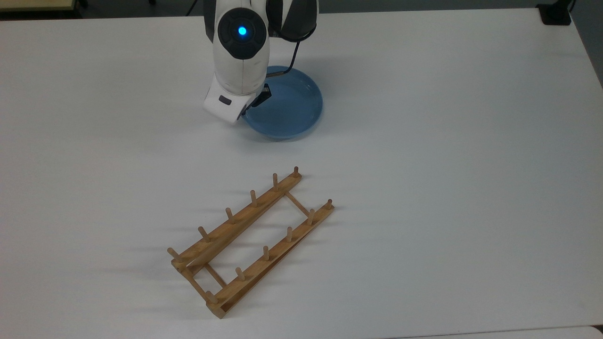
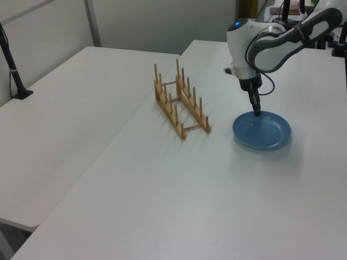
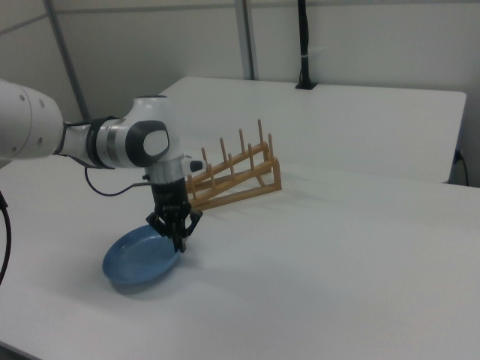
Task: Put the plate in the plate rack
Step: 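Close the gripper on the plate rim, then lift the plate and tilt it upright toward the wooden rack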
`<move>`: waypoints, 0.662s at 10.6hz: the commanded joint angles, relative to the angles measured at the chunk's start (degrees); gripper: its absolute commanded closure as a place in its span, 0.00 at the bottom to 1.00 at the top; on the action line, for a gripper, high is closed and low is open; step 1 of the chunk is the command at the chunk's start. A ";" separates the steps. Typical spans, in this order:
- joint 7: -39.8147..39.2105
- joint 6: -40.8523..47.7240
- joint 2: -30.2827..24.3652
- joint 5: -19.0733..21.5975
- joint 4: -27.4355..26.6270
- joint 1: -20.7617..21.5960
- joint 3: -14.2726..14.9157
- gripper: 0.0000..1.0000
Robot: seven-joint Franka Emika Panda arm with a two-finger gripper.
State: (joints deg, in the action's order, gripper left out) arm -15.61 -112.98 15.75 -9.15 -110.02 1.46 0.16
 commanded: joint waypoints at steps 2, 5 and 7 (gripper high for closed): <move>3.56 4.86 -0.72 1.24 9.80 0.74 0.28 1.00; 7.08 7.77 -1.07 1.85 18.50 1.88 0.11 1.00; 10.58 7.16 -1.60 2.65 23.15 3.02 0.19 1.00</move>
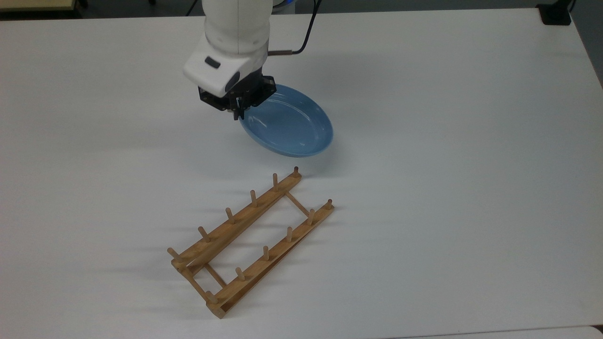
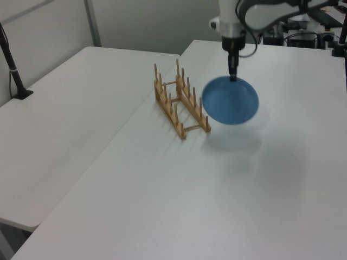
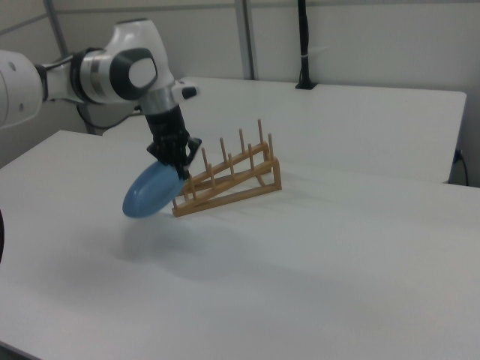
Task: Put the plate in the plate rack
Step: 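Lift the plate and tilt it upright toward the wooden rack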
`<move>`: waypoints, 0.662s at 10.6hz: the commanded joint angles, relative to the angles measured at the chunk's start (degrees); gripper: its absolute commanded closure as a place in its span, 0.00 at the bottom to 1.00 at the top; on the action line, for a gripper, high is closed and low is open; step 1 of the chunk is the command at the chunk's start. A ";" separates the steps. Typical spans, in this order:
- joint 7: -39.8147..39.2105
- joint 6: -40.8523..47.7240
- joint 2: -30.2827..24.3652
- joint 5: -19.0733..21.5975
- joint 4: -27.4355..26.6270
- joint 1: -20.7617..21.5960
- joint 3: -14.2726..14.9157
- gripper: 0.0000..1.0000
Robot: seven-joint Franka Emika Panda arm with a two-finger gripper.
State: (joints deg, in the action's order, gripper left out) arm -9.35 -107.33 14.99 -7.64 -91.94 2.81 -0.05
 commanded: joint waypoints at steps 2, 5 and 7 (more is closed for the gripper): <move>11.16 -1.80 -0.67 0.35 10.00 1.67 0.58 1.00; 25.03 -11.63 -0.67 -9.80 9.94 1.94 0.49 1.00; 30.95 -19.72 -0.40 -16.24 8.28 1.68 0.58 1.00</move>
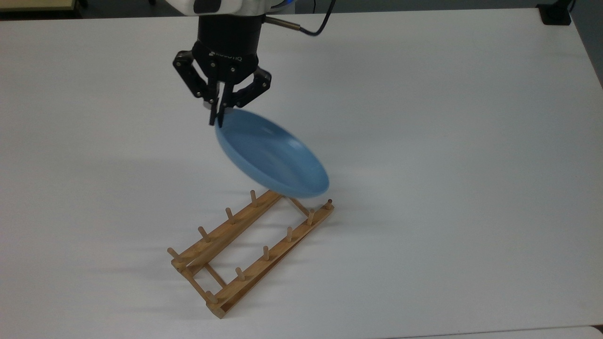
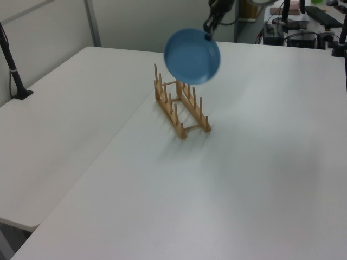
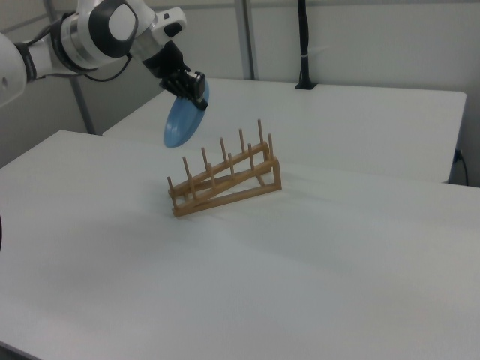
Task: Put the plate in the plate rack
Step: 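Lift the plate and tilt it upright toward the wooden rack, then lower the upright plate between the rack pegs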
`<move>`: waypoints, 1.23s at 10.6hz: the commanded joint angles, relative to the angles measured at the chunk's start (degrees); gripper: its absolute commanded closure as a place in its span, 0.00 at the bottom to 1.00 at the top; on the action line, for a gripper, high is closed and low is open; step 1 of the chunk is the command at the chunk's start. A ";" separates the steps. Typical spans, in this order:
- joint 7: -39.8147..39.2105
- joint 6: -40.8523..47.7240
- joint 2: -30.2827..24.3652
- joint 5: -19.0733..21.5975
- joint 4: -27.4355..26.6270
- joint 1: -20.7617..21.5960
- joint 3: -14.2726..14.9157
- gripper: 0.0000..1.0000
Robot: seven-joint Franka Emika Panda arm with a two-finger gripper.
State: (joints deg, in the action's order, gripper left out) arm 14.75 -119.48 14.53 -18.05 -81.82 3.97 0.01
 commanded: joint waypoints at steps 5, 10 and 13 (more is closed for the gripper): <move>6.87 -17.45 3.30 -17.44 -3.61 0.24 0.96 1.00; 7.05 -17.55 6.12 -22.73 -3.61 0.42 0.96 1.00; 7.66 -17.63 6.12 -23.96 -3.61 0.42 0.96 1.00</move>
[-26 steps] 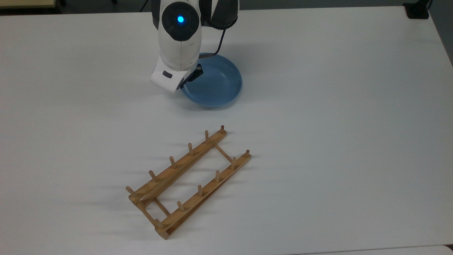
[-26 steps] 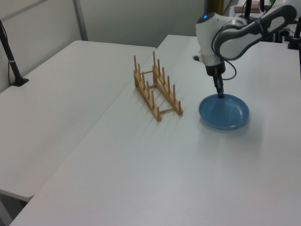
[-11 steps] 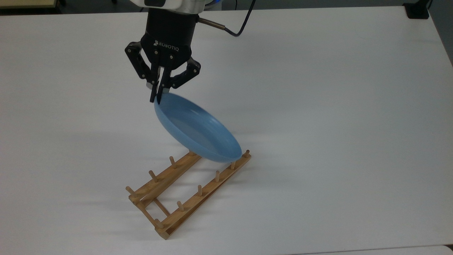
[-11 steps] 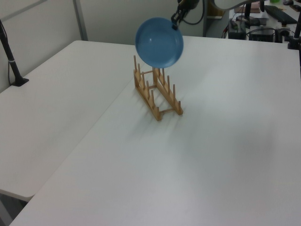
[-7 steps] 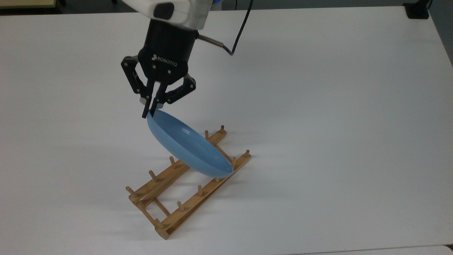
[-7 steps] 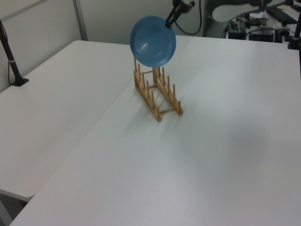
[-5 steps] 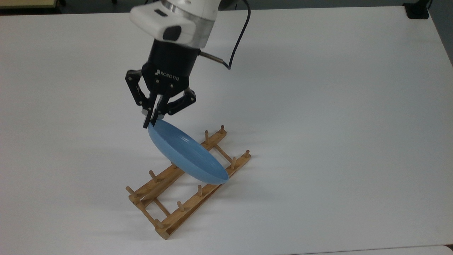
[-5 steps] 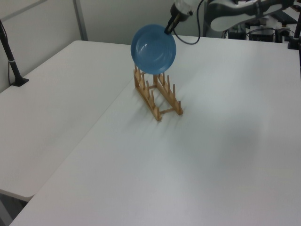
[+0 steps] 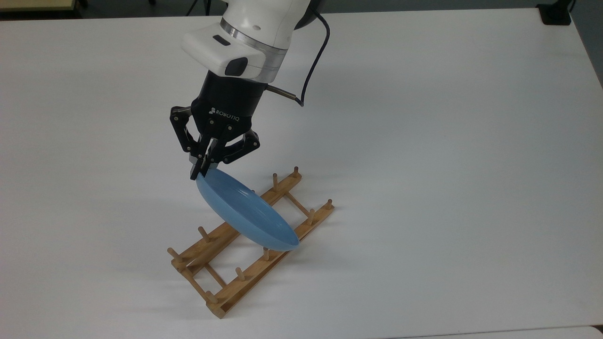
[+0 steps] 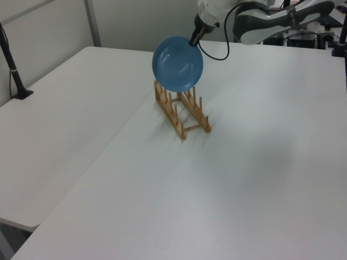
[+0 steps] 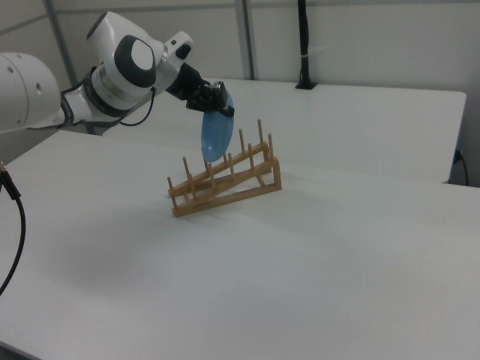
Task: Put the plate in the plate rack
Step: 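Lower the upright plate between the rack pegs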
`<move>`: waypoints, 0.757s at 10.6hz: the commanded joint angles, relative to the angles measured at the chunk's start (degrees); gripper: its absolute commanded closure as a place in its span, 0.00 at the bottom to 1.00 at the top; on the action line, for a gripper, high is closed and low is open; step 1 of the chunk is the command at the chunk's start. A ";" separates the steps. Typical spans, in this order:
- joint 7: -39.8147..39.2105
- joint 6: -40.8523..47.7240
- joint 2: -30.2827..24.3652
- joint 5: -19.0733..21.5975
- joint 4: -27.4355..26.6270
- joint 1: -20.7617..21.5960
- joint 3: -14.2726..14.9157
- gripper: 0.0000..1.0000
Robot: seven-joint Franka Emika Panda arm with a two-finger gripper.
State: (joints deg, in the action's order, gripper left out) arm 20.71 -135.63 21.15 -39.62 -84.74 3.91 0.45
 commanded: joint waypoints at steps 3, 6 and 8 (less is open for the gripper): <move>11.50 -1.48 -0.15 -12.28 -0.78 0.66 0.43 1.00; 13.83 -1.48 0.21 -14.96 -1.39 0.84 0.08 1.00; 13.83 -1.39 0.12 -14.87 -1.83 1.71 -0.01 1.00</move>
State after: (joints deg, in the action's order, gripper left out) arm 32.83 -135.64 21.85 -53.05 -84.93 4.36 -0.11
